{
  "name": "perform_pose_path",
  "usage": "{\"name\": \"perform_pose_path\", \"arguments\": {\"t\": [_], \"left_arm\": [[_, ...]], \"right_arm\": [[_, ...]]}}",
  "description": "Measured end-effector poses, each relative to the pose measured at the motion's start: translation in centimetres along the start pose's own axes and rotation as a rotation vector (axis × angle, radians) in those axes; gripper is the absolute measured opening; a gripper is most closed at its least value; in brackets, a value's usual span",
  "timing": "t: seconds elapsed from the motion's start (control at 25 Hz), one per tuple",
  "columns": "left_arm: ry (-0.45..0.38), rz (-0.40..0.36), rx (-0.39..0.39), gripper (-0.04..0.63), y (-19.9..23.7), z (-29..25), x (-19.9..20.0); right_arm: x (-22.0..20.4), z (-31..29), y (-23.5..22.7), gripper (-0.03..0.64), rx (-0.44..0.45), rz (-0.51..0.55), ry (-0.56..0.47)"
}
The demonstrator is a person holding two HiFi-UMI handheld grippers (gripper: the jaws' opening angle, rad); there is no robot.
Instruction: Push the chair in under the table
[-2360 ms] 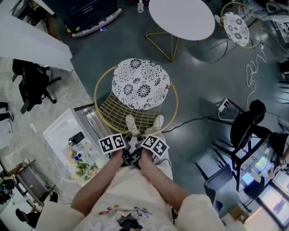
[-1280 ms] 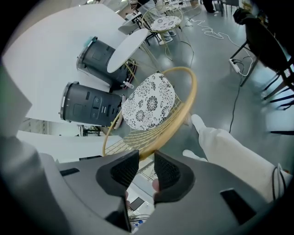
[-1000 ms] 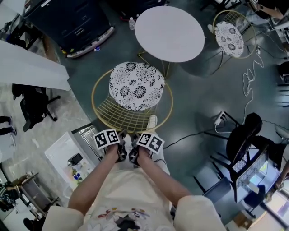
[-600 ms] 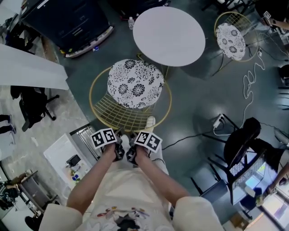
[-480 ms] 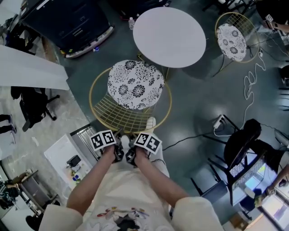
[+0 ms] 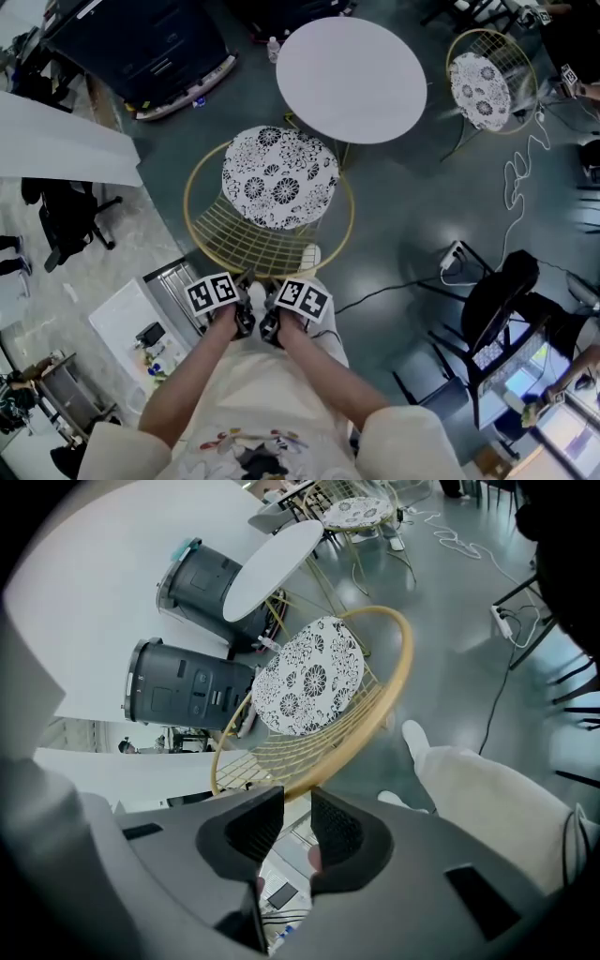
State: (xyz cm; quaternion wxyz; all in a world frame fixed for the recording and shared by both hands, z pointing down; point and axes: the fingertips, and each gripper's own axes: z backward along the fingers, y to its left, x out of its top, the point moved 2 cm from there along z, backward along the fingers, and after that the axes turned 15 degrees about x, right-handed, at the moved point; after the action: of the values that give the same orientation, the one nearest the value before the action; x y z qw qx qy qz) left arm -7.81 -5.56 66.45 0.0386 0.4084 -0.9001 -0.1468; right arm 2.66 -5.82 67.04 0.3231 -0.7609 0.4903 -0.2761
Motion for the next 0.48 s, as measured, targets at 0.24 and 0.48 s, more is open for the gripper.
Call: {"name": "perform_pose_path", "arguments": {"t": [0.24,0.48], "left_arm": [[-0.022,-0.052,-0.005,0.149,0.0,1.4,-0.2],[-0.142,-0.113,-0.05,0.149,-1.8,5.1,1.1]], "right_arm": [[0.4,1.4,0.6,0.092,0.019,0.044,-0.021],[0.7,3.1,2.3,0.092,0.061,0.148,-0.059]]}}
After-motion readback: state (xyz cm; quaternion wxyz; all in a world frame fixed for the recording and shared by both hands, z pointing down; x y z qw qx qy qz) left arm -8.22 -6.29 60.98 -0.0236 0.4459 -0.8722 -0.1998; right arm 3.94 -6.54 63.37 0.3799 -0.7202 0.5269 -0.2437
